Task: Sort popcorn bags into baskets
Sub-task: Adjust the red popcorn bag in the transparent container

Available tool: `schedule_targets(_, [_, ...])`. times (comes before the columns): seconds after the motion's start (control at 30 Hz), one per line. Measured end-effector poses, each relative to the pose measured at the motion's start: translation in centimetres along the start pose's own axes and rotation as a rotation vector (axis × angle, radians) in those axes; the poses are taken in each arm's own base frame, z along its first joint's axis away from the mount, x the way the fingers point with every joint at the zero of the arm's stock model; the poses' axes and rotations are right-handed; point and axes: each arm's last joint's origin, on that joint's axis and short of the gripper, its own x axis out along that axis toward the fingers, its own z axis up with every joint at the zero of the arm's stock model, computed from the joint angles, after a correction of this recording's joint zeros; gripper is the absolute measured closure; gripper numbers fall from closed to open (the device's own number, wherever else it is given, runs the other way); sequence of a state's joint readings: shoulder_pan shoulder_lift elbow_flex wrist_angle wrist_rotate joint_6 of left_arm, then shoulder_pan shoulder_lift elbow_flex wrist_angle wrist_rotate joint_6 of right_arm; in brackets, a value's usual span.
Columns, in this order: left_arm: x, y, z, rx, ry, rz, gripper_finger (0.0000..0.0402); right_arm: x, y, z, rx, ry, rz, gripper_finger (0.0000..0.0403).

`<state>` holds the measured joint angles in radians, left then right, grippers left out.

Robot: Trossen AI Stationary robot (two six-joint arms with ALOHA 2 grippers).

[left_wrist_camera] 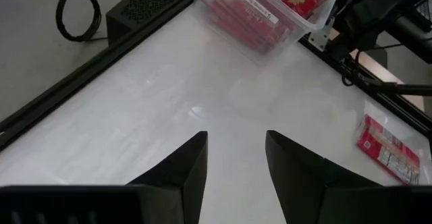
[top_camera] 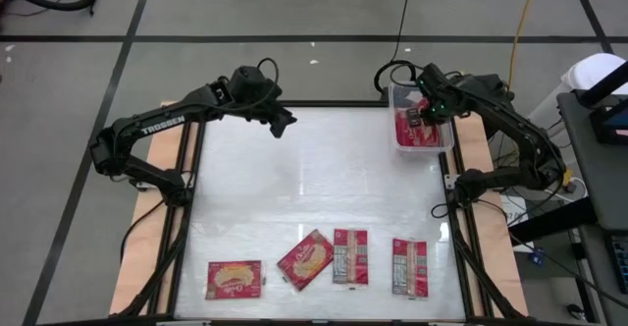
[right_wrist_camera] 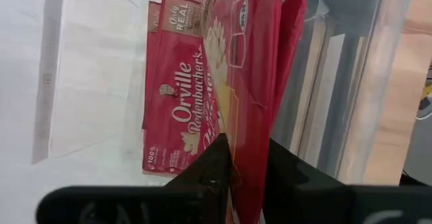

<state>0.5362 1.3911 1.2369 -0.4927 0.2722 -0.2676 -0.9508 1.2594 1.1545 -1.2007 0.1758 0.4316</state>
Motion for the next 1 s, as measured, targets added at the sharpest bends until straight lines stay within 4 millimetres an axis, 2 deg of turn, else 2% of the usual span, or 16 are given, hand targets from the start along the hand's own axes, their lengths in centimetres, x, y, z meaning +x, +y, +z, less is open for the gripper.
schedule_targets(0.2, [0.0, 0.0, 0.0, 0.001, -0.001, 0.001, 0.025, 0.0, 0.0, 0.0, 0.0, 0.0, -0.002, 0.0347])
schedule_targets(0.57, [0.0, 0.0, 0.1, 0.014, -0.005, 0.0, 0.025, 0.1, 0.0, 0.0, -0.013, 0.008, -0.011, 0.0269])
schedule_targets(0.8, [0.0, 0.0, 0.2, 0.024, -0.023, -0.005, 0.025, 0.1, 0.3, 0.0, -0.02, -0.008, -0.048, 0.0257])
schedule_targets(1.0, [0.0, -0.2, 0.2, 0.006, -0.014, -0.029, 0.025, -2.7, 0.2, 1.3, 0.001, -0.123, -0.05, 0.0257])
